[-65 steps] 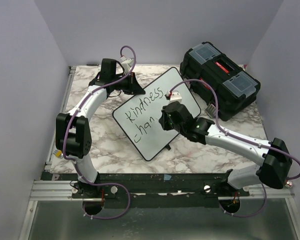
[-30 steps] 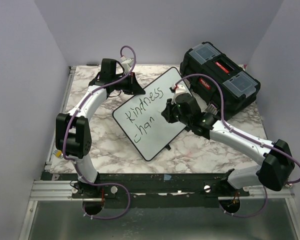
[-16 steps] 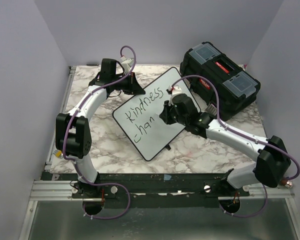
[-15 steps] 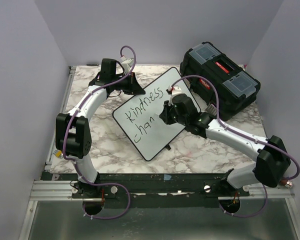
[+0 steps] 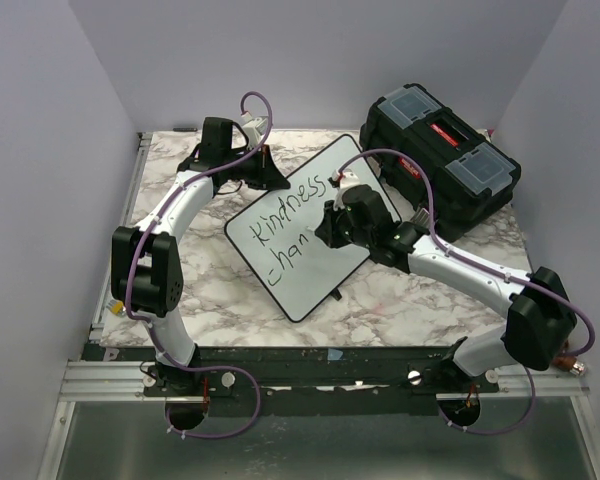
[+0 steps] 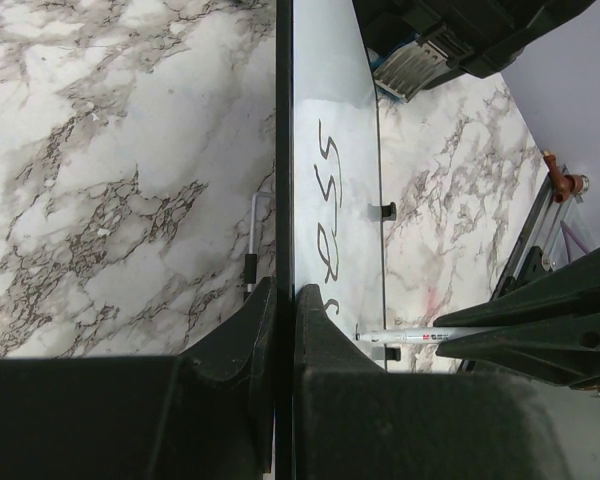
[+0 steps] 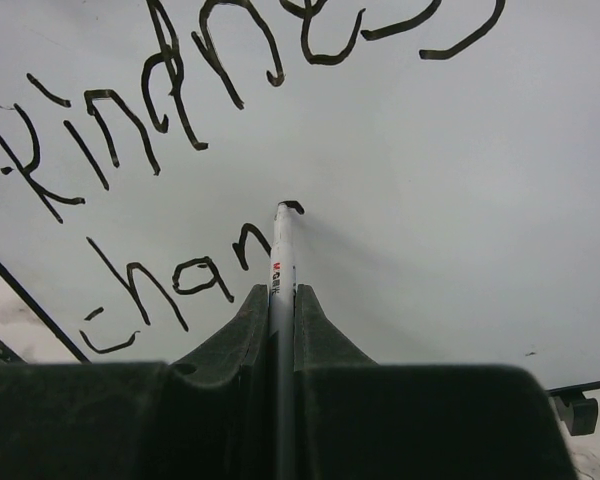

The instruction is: Write a sentence on the whiteboard

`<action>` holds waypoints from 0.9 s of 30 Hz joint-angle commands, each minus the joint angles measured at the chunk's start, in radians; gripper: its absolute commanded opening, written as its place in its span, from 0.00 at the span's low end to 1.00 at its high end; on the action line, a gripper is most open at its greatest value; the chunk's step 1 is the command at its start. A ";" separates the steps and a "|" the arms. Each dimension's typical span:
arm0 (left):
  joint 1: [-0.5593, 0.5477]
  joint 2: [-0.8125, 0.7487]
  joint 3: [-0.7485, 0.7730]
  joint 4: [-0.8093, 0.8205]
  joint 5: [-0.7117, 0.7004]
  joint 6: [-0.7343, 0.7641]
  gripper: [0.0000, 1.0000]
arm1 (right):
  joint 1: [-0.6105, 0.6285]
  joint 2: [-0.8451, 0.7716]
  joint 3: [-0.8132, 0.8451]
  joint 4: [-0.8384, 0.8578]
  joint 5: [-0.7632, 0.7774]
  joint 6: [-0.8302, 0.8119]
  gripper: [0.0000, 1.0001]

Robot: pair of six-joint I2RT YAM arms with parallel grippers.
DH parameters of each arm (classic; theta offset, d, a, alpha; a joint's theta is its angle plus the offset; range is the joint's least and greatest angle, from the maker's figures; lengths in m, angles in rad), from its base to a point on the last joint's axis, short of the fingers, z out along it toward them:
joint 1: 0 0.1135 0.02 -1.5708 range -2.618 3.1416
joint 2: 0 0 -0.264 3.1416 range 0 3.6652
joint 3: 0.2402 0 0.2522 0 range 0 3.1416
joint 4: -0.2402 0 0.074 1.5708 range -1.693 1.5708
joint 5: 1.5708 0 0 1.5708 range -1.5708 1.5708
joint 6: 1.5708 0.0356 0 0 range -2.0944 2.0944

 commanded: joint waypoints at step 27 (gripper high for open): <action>-0.044 -0.008 0.014 -0.076 -0.014 0.107 0.00 | -0.001 0.020 0.040 -0.093 0.135 0.031 0.01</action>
